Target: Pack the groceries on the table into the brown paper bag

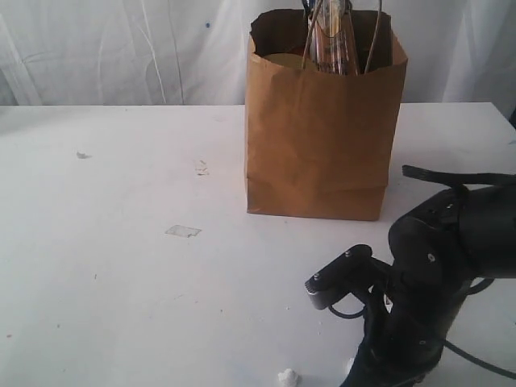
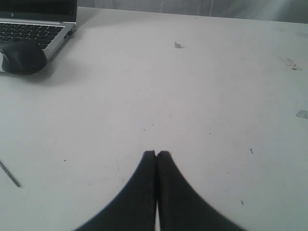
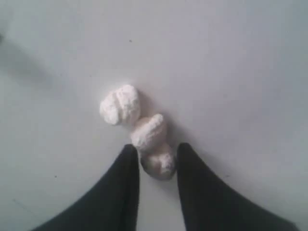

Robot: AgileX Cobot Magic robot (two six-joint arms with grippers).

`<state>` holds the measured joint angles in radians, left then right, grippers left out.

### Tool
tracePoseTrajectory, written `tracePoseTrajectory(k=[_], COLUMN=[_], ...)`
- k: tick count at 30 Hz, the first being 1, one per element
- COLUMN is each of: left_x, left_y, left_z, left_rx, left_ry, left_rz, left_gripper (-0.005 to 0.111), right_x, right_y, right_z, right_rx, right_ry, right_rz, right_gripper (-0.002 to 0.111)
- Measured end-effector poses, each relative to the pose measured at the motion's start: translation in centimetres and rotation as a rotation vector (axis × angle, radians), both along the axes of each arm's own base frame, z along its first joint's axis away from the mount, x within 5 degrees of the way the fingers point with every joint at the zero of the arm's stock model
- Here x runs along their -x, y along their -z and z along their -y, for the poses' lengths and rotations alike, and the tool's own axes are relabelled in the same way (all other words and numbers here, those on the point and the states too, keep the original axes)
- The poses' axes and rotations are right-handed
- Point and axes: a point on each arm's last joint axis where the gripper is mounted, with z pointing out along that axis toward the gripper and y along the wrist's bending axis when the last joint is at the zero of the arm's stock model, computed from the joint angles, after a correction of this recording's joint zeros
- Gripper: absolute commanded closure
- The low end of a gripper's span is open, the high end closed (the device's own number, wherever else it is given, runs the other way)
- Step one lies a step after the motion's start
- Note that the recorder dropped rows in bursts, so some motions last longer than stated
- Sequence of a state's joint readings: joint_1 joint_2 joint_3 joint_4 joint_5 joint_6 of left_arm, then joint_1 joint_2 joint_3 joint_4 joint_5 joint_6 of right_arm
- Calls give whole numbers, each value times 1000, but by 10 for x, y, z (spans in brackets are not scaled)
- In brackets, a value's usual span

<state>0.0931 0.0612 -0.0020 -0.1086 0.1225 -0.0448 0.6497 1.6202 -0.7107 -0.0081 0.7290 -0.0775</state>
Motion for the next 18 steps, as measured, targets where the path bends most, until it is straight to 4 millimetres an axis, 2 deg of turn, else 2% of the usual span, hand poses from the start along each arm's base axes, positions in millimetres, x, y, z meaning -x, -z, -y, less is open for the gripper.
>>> tracePoseTrajectory(k=[2,10,14,18], left_x=[0,0,0,0], left_y=[0,0,0,0], left_z=[0,0,0,0], left_rx=[0,0,0,0], left_ry=[0,0,0,0], left_rz=[0,0,0,0], left_gripper=[107,107,107,107], right_x=[1,-1,4,13], right_y=[-2,-27,-55,-105], right_z=[1,18,24,32], right_rx=[10,117,60,-103], right_ry=[-7,7,34,65], right_rz=[-1,112,217,441], right_gripper=[108,108,108,108])
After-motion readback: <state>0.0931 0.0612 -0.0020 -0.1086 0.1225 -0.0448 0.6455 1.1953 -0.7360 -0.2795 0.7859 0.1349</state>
